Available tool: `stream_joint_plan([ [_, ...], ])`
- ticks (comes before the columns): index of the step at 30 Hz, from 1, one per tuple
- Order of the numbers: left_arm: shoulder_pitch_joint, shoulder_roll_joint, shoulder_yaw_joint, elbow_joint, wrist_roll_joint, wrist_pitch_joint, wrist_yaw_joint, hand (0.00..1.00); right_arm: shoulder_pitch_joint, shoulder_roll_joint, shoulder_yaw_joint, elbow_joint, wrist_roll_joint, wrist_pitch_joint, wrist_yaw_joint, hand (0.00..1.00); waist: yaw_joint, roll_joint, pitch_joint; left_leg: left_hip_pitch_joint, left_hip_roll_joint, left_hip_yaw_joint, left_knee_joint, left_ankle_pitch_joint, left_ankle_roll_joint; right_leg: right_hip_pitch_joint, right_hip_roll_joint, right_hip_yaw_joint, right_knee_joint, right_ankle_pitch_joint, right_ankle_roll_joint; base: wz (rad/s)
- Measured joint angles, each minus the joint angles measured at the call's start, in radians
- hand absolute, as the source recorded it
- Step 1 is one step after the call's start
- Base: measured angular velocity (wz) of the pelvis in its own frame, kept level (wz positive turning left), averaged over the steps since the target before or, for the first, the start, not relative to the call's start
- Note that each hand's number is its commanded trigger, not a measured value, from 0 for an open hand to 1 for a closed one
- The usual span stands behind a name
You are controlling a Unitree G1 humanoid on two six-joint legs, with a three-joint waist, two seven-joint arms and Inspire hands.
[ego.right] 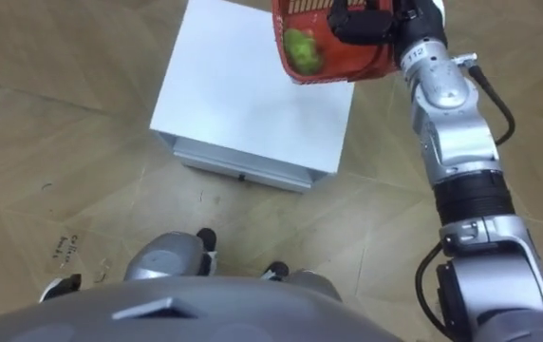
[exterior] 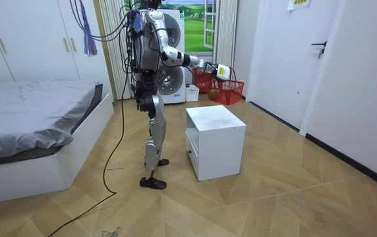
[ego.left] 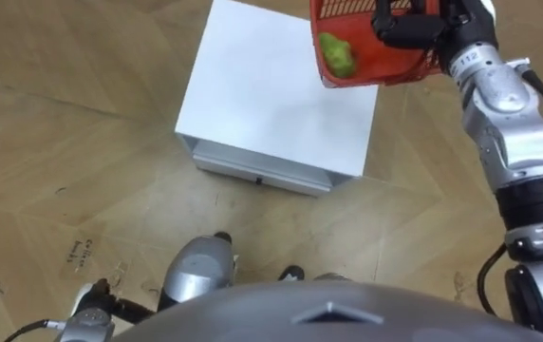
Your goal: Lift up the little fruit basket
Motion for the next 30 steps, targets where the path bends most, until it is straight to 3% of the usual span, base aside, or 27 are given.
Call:
stream_joint_plan([
  [6,0.0,0.005,-0.025,-0.002,0.0,0.001,0.005,0.0,-0.052,0.025,0.068,0.137,-0.018,0.008,-0.001,1.0,0.011,0.005,0.0031,-0.015,-0.001,-0.013,0.007,-0.001,0.001,0.001,-0.001,-0.029,-0.003,0.0,0.0,0.14],
  [9,-0.004,0.003,-0.058,-0.008,0.0,0.0,-0.011,0.0,-0.061,0.032,0.091,0.193,-0.012,0.009,0.011,1.0,0.014,0.025,0.0159,-0.035,-0.004,-0.024,0.028,-0.006,0.004,-0.002,-0.002,-0.049,-0.002,0.0,0.0,0.12],
  [11,-0.012,0.004,-0.058,-0.005,0.002,0.0,-0.023,0.0,-0.063,0.033,0.095,0.224,-0.015,0.009,0.016,1.0,0.032,0.034,0.015,-0.059,-0.005,-0.023,0.039,-0.008,0.005,-0.023,-0.004,-0.051,0.002,-0.001,0.002,0.0],
  [15,-0.012,0.002,-0.058,0.01,0.002,-0.001,-0.039,0.0,-0.063,0.033,0.094,0.256,-0.014,0.009,0.02,1.0,0.033,0.047,0.0128,-0.093,-0.01,-0.024,0.071,-0.013,0.012,-0.05,-0.013,-0.048,0.03,-0.004,0.007,0.05],
  [18,-0.005,-0.002,-0.065,0.029,0.003,-0.005,-0.059,0.0,-0.063,0.038,0.091,0.262,-0.019,0.009,0.031,1.0,0.04,0.05,0.0112,-0.11,-0.011,0.019,0.078,-0.023,0.029,-0.093,-0.031,-0.021,0.079,-0.005,0.01,-0.25],
  [19,-0.001,-0.003,-0.065,0.041,0.002,-0.009,-0.07,0.0,-0.06,0.045,0.089,0.265,-0.023,0.009,0.043,1.0,0.04,0.051,0.0113,-0.113,-0.013,0.037,0.085,-0.032,0.04,-0.109,-0.046,-0.015,0.121,-0.013,0.022,-0.2],
  [20,-0.001,-0.005,-0.066,0.059,0.002,-0.016,-0.077,0.0,-0.054,0.05,0.088,0.265,-0.03,0.009,0.052,1.0,0.03,0.054,0.0096,-0.11,-0.017,0.043,0.101,-0.05,0.057,-0.138,-0.081,-0.014,0.219,-0.027,0.044,-0.1],
  [22,0.0,-0.003,-0.073,0.065,0.001,-0.019,-0.089,0.0,-0.041,0.05,0.091,0.273,-0.038,0.009,0.054,1.0,0.03,0.054,0.0088,-0.083,-0.035,0.057,0.128,-0.071,0.069,-0.191,-0.134,0.013,0.385,-0.024,0.044,-0.11],
  [23,0.003,-0.002,-0.08,0.067,-0.004,-0.024,-0.091,0.0,-0.041,0.051,0.101,0.282,-0.045,0.009,0.056,1.0,0.034,0.057,0.0087,-0.065,-0.042,0.07,0.146,-0.09,0.08,-0.219,-0.156,0.041,0.475,-0.004,0.032,-0.25],
  [24,0.002,-0.001,-0.084,0.066,-0.007,-0.028,-0.091,0.0,-0.041,0.053,0.103,0.282,-0.053,0.009,0.059,1.0,0.034,0.061,0.0085,-0.06,-0.043,0.072,0.155,-0.096,0.084,-0.232,-0.162,0.055,0.507,0.01,0.029,-0.2],
  [25,-0.003,0.0,-0.084,0.065,-0.008,-0.041,-0.091,0.0,-0.041,0.055,0.104,0.282,-0.069,0.007,0.064,1.0,0.031,0.076,0.0076,-0.057,-0.042,0.064,0.178,-0.109,0.092,-0.25,-0.161,0.078,0.549,0.041,0.026,0.0],
  [26,-0.013,0.004,-0.085,0.059,-0.008,-0.053,-0.091,0.0,-0.041,0.056,0.103,0.282,-0.082,0.005,0.064,1.0,0.025,0.09,0.0127,-0.056,-0.044,0.048,0.189,-0.114,0.099,-0.268,-0.155,0.094,0.553,0.045,0.033,0.06],
  [27,-0.022,0.009,-0.088,0.052,-0.008,-0.058,-0.089,0.0,-0.042,0.056,0.102,0.282,-0.087,0.004,0.064,1.0,0.018,0.09,0.0118,-0.06,-0.044,0.042,0.191,-0.115,0.1,-0.275,-0.146,0.097,0.54,0.034,0.038,0.17],
  [29,-0.048,0.027,-0.123,0.022,-0.009,-0.068,-0.086,0.0,-0.044,0.053,0.102,0.283,-0.093,0.002,0.064,1.0,-0.004,0.095,0.0113,-0.074,-0.041,0.016,0.196,-0.112,0.105,-0.279,-0.078,0.122,0.377,-0.003,0.043,0.35],
  [30,-0.051,0.03,-0.129,0.013,-0.009,-0.07,-0.085,0.0,-0.042,0.052,0.102,0.283,-0.093,0.002,0.064,1.0,-0.003,0.095,0.0108,-0.073,-0.043,0.015,0.196,-0.112,0.106,-0.278,-0.064,0.131,0.329,-0.001,0.04,0.29],
])
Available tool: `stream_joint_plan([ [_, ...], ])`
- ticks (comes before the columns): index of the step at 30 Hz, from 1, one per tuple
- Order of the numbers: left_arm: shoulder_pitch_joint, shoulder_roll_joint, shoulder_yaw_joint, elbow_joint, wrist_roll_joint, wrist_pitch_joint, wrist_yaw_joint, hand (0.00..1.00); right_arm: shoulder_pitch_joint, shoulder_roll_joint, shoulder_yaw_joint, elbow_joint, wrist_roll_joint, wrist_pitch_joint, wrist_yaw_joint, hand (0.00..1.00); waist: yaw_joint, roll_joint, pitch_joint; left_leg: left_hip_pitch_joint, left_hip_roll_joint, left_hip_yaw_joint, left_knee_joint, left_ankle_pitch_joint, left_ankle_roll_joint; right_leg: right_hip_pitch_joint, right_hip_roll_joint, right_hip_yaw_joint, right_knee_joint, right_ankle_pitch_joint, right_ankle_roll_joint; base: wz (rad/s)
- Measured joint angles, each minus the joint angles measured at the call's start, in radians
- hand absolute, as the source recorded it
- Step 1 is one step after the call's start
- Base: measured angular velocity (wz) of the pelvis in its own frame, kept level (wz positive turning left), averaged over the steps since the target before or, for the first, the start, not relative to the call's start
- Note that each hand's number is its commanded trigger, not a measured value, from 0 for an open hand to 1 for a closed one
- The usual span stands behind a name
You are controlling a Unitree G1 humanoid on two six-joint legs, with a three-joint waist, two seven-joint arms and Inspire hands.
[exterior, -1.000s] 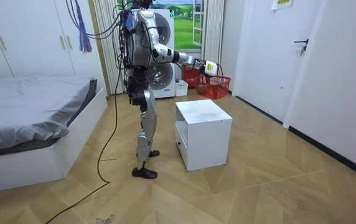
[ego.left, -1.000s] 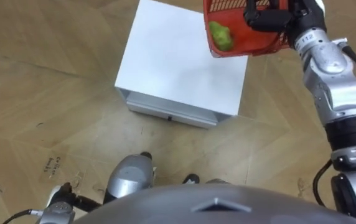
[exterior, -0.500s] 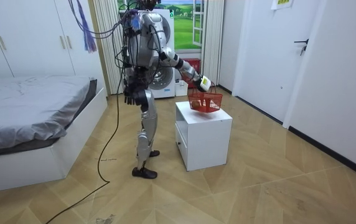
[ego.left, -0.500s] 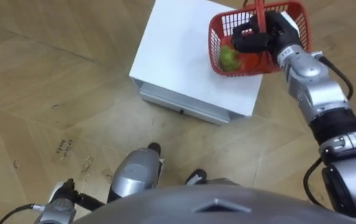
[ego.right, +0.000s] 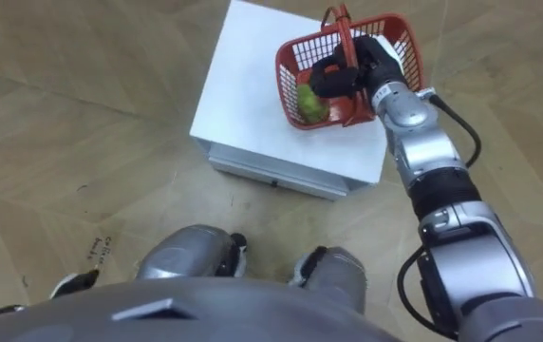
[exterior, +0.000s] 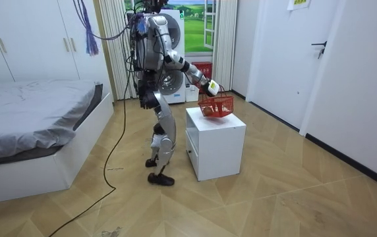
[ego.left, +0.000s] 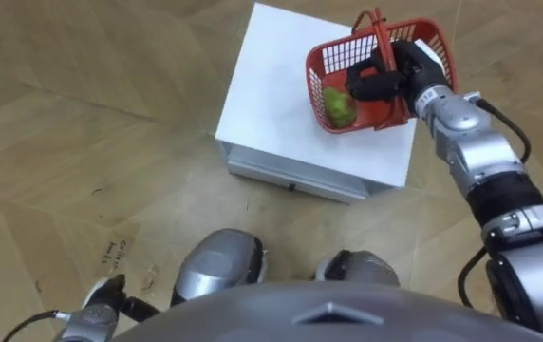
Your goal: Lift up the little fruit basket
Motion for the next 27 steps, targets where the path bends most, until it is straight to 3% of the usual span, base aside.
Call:
stream_joint_plan([
  [1,-0.006,-0.001,-0.004,-0.004,0.001,-0.001,0.003,0.0,0.0,0.0,0.001,0.0,0.0,-0.001,0.005,1.0,0.005,-0.001,-0.0018,0.004,-0.006,0.002,-0.003,0.0,0.0,0.007,0.03,0.014,-0.095,0.025,-0.013,0.08],
  [2,-0.007,-0.002,-0.007,-0.005,0.001,-0.001,0.004,0.0,-0.002,0.0,0.001,0.0,0.001,-0.003,0.01,1.0,0.005,-0.002,-0.0016,0.007,-0.011,0.003,-0.007,0.0,0.0,0.012,0.037,0.015,-0.128,0.059,-0.017,0.05],
  [3,-0.005,-0.008,-0.02,-0.002,0.002,-0.001,0.007,0.0,-0.003,-0.004,0.001,0.0,0.004,-0.005,0.015,0.82,0.009,0.001,-0.0047,0.016,-0.018,0.001,-0.02,-0.001,0.0,0.028,0.044,0.004,-0.159,0.068,-0.037,0.12],
  [4,-0.005,-0.015,-0.025,0.006,0.005,0.003,0.004,0.0,-0.007,-0.007,0.0,0.0,0.011,-0.006,0.017,0.0,0.004,0.016,-0.0058,0.02,-0.016,-0.01,-0.032,0.0,0.0,0.049,0.048,-0.003,-0.186,0.07,-0.038,0.2],
  [12,0.024,-0.022,-0.024,0.019,0.01,0.017,-0.004,0.0,-0.021,-0.008,-0.001,0.016,0.029,-0.01,0.021,0.0,0.009,0.018,-0.0052,0.068,-0.006,-0.024,-0.095,0.001,-0.002,0.098,0.06,-0.034,-0.225,0.069,-0.037,0.08],
  [18,0.033,-0.021,-0.023,0.003,0.011,0.032,-0.024,0.0,-0.019,-0.007,0.0,0.031,-0.001,-0.011,0.039,0.0,0.01,0.019,-0.0049,0.069,-0.004,-0.022,-0.09,0.001,-0.002,0.104,0.047,-0.073,-0.229,0.068,-0.034,0.08],
  [27,0.035,-0.021,-0.022,0.002,0.011,0.04,-0.028,0.0,-0.02,-0.007,0.0,0.066,-0.038,-0.014,0.078,0.0,0.012,0.018,-0.005,0.071,-0.003,-0.016,-0.09,0.001,-0.002,0.109,0.045,-0.074,-0.23,0.066,-0.031,0.01],
])
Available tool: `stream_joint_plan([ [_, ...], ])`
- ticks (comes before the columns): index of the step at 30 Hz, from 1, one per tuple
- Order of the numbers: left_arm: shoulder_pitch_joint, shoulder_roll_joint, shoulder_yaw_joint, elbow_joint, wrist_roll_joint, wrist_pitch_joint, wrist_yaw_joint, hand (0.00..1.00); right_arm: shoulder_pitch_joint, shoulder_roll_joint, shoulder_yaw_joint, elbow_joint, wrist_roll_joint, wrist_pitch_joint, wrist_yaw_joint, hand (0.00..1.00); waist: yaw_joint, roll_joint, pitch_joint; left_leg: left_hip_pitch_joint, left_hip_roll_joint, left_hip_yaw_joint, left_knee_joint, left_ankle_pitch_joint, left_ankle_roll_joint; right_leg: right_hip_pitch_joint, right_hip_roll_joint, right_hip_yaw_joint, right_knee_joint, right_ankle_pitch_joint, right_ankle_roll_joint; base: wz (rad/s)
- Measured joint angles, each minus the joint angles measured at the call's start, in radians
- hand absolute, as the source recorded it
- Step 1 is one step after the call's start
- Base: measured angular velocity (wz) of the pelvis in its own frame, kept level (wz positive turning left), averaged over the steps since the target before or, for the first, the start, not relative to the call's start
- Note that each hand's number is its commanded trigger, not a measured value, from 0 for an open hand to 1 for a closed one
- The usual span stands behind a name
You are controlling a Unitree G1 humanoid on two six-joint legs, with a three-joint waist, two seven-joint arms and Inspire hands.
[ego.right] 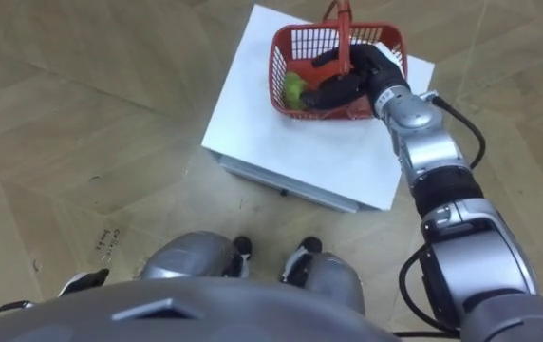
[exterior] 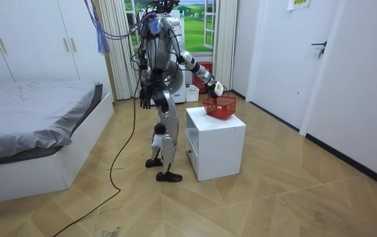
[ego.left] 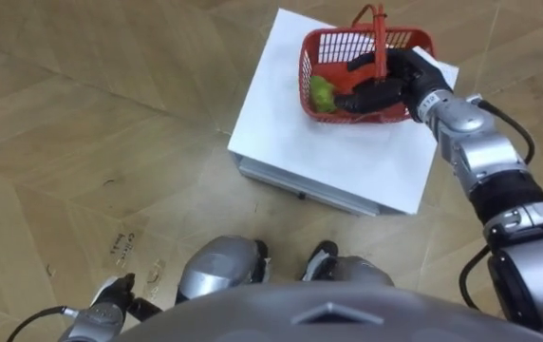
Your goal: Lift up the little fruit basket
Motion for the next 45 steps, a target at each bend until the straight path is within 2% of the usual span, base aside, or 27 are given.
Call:
stream_joint_plan([
  [6,0.0,-0.001,0.0,0.002,0.0,0.006,0.006,0.0,0.003,0.0,0.0,0.006,-0.004,0.0,-0.002,0.0,-0.01,-0.007,-0.0002,0.025,0.001,0.003,-0.026,0.001,-0.001,0.026,0.011,0.005,-0.016,0.0,0.0,-0.01],
  [9,0.002,-0.001,0.0,0.001,-0.001,0.006,0.007,0.0,0.01,-0.003,0.0,0.006,-0.005,-0.001,-0.002,0.0,-0.018,-0.018,-0.0071,0.034,0.005,0.002,-0.032,0.001,-0.001,0.04,0.02,0.015,-0.035,0.0,-0.001,0.0],
  [15,0.003,-0.013,0.004,-0.001,0.0,0.005,0.007,0.0,0.021,-0.019,-0.015,0.005,0.0,-0.003,0.0,0.0,-0.035,-0.028,-0.0112,0.067,0.007,0.009,-0.049,0.001,-0.001,0.062,0.026,0.027,-0.053,0.0,0.002,-0.05],
  [18,0.003,-0.013,0.009,-0.004,0.0,0.003,0.006,0.0,0.033,-0.029,-0.017,-0.005,0.0,-0.014,0.0,0.0,-0.041,-0.036,-0.0151,0.083,0.012,0.028,-0.055,0.002,-0.001,0.07,0.025,0.031,-0.053,0.0,0.003,-0.1],
  [20,0.008,-0.013,0.009,-0.009,0.001,0.003,0.005,0.0,0.038,-0.032,-0.02,-0.011,0.0,-0.024,0.0,0.0,-0.061,-0.042,-0.0165,0.094,0.014,0.03,-0.061,0.002,-0.001,0.093,0.025,0.03,-0.07,-0.001,0.004,0.09],
  [24,0.009,-0.013,0.019,-0.014,0.001,0.002,0.007,0.0,0.038,-0.036,-0.021,-0.02,0.0,-0.034,-0.002,0.0,-0.068,-0.059,-0.0144,0.118,0.018,0.032,-0.078,0.002,-0.001,0.117,0.035,0.031,-0.091,-0.001,0.005,-0.01],
  [25,0.01,-0.013,0.022,-0.014,0.001,0.002,0.007,0.0,0.042,-0.037,-0.022,-0.027,0.001,-0.036,-0.001,0.0,-0.074,-0.064,-0.0169,0.12,0.019,0.032,-0.08,0.002,-0.001,0.126,0.036,0.03,-0.105,-0.001,0.006,0.07],
  [26,0.012,-0.014,0.023,-0.012,0.0,0.002,0.006,0.0,0.051,-0.038,-0.035,-0.04,0.001,-0.038,-0.002,0.0,-0.089,-0.065,-0.0172,0.126,0.019,0.032,-0.082,0.002,-0.002,0.138,0.038,0.028,-0.119,0.001,0.009,0.13],
  [32,0.035,-0.013,0.064,-0.004,0.0,0.007,0.023,0.0,0.154,-0.039,-0.106,-0.096,0.004,-0.052,-0.014,0.0,-0.103,-0.067,-0.0198,0.157,0.023,0.055,-0.109,0.004,-0.005,0.162,0.044,0.032,-0.135,0.002,0.012,-0.05],
  [33,0.044,-0.014,0.08,-0.009,0.0,0.007,0.03,0.0,0.176,-0.039,-0.128,-0.106,0.004,-0.049,-0.013,0.0,-0.12,-0.067,-0.0199,0.158,0.023,0.057,-0.109,0.004,-0.005,0.165,0.047,0.032,-0.137,0.002,0.012,0.0],
  [34,0.05,-0.014,0.099,-0.011,0.001,0.007,0.032,0.0,0.201,-0.039,-0.162,-0.123,0.003,-0.049,-0.014,0.0,-0.13,-0.067,-0.0199,0.17,0.025,0.079,-0.113,0.004,-0.005,0.169,0.048,0.037,-0.138,0.002,0.013,-0.14],
  [35,0.057,-0.013,0.115,-0.011,0.001,0.007,0.034,0.0,0.218,-0.04,-0.186,-0.142,0.002,-0.049,-0.018,0.0,-0.138,-0.069,-0.0215,0.181,0.03,0.1,-0.126,0.004,-0.005,0.17,0.05,0.054,-0.137,0.002,0.013,-0.25],
  [37,0.064,-0.012,0.133,-0.01,0.0,0.007,0.036,0.0,0.246,-0.042,-0.215,-0.188,0.005,-0.05,-0.021,0.0,-0.157,-0.073,-0.0247,0.193,0.034,0.114,-0.141,0.004,-0.005,0.17,0.054,0.074,-0.139,0.002,0.013,-0.32],
  [40,0.063,-0.015,0.157,-0.028,0.0,0.007,0.054,0.0,0.292,-0.069,-0.257,-0.241,0.049,-0.05,-0.041,0.0,-0.195,-0.075,-0.0264,0.207,0.036,0.128,-0.148,0.004,-0.006,0.174,0.058,0.09,-0.139,0.002,0.013,-0.18],
  [44,0.064,-0.017,0.212,-0.061,0.001,0.005,0.09,0.0,0.368,-0.067,-0.346,-0.246,0.055,-0.049,-0.08,0.0,-0.214,-0.081,-0.0284,0.252,0.039,0.138,-0.173,0.008,-0.012,0.2,0.069,0.118,-0.141,0.0,0.012,-0.14],
  [45,0.064,-0.018,0.226,-0.068,0.001,0.005,0.098,0.0,0.39,-0.067,-0.379,-0.239,0.064,-0.049,-0.084,0.0,-0.23,-0.082,-0.0295,0.26,0.04,0.139,-0.173,0.008,-0.012,0.209,0.07,0.12,-0.141,0.0,0.012,0.0],
])
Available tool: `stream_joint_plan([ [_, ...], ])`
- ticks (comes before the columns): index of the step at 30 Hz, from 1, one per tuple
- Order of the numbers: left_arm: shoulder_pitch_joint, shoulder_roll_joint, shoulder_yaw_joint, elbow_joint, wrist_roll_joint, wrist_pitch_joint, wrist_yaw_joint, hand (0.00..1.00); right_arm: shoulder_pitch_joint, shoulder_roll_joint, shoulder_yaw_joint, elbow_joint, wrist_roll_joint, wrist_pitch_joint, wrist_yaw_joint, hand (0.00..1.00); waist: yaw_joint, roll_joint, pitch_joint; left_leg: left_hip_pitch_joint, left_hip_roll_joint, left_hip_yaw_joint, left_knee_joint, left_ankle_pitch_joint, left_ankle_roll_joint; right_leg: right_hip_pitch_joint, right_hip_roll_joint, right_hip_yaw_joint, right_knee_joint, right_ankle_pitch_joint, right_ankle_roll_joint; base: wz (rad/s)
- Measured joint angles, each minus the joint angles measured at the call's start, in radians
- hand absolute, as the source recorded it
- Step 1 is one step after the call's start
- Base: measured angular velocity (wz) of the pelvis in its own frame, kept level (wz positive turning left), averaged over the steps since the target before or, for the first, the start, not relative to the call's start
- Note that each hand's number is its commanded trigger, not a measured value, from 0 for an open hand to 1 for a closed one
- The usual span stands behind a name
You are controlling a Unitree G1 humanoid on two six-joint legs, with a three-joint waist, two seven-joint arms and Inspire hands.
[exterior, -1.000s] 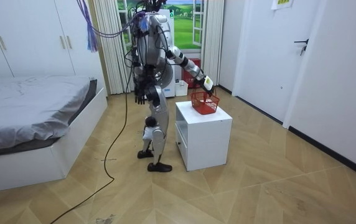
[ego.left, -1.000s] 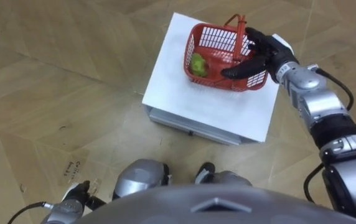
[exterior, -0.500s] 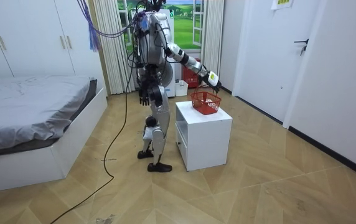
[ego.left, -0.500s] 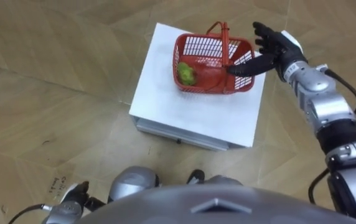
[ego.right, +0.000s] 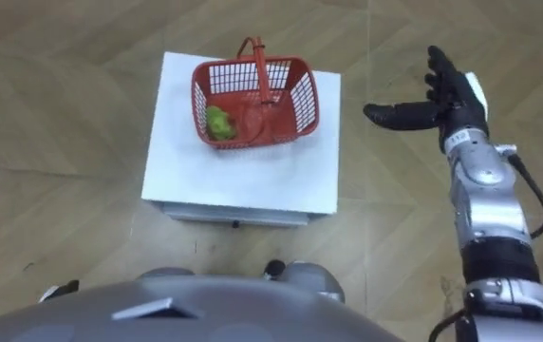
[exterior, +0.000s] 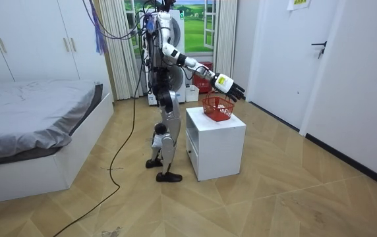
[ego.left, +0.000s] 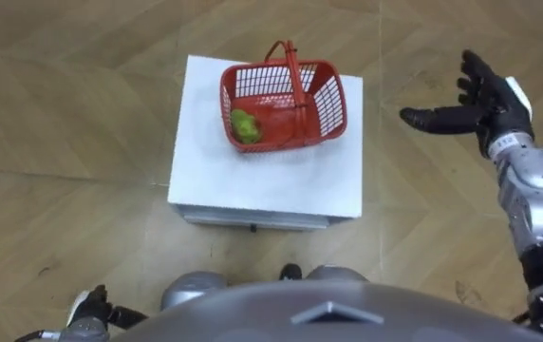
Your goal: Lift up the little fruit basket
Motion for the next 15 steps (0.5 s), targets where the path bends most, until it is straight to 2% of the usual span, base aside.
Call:
stream_joint_plan([
  [5,0.001,0.0,0.019,-0.018,0.008,-0.004,0.035,0.0,0.054,0.0,-0.104,0.137,0.02,0.001,-0.047,0.0,-0.047,0.0,0.0011,0.023,0.001,0.002,-0.006,0.0,0.0,0.022,0.006,0.017,-0.016,0.0,0.0,-0.07],
  [9,-0.003,0.004,0.029,-0.018,0.01,-0.005,0.047,0.0,0.09,0.009,-0.111,0.289,-0.019,-0.002,-0.081,0.0,-0.047,0.009,0.0032,0.046,0.005,0.024,-0.017,0.0,0.0,0.038,0.017,0.028,-0.029,0.002,-0.002,-0.13],
  [10,-0.006,0.004,0.029,-0.015,0.01,-0.006,0.048,0.0,0.104,0.019,-0.11,0.346,-0.034,0.0,-0.084,0.0,-0.044,0.014,0.0037,0.05,0.007,0.024,-0.02,0.0,-0.001,0.038,0.019,0.035,-0.029,0.004,-0.003,-0.11],
  [12,-0.006,-0.001,0.03,-0.007,0.009,-0.006,0.048,0.0,0.128,0.037,-0.111,0.432,-0.048,0.001,-0.087,0.0,-0.046,0.025,-0.0016,0.053,0.008,0.023,-0.024,-0.001,-0.001,0.04,0.021,0.037,-0.028,0.004,-0.004,-0.04],
  [14,-0.011,-0.01,0.036,-0.009,0.014,-0.008,0.054,0.0,0.145,0.061,-0.111,0.512,-0.057,0.002,-0.091,0.0,-0.047,0.034,0.0004,0.054,0.009,0.024,-0.026,-0.001,-0.001,0.039,0.024,0.039,-0.027,0.004,-0.004,0.0],
  [15,-0.014,-0.02,0.047,-0.007,0.021,-0.01,0.068,0.0,0.157,0.082,-0.111,0.544,-0.061,0.004,-0.092,0.0,-0.046,0.045,0.0007,0.054,0.012,0.024,-0.032,-0.002,-0.003,0.035,0.027,0.039,-0.027,0.005,-0.006,0.0],
])
